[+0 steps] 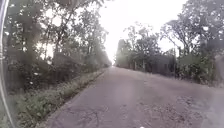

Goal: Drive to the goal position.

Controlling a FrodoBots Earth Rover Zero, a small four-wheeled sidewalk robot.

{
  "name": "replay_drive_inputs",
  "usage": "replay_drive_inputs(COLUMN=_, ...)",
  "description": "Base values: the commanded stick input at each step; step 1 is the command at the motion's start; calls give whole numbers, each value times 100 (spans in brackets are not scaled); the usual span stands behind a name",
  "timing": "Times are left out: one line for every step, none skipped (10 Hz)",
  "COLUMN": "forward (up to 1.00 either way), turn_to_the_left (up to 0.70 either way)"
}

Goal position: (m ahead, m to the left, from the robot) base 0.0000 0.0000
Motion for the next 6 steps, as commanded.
replay_drive_inputs(forward=10, turn_to_the_left=1)
replay_drive_inputs(forward=10, turn_to_the_left=1)
replay_drive_inputs(forward=10, turn_to_the_left=1)
replay_drive_inputs(forward=10, turn_to_the_left=1)
replay_drive_inputs(forward=10, turn_to_the_left=1)
replay_drive_inputs(forward=10, turn_to_the_left=1)
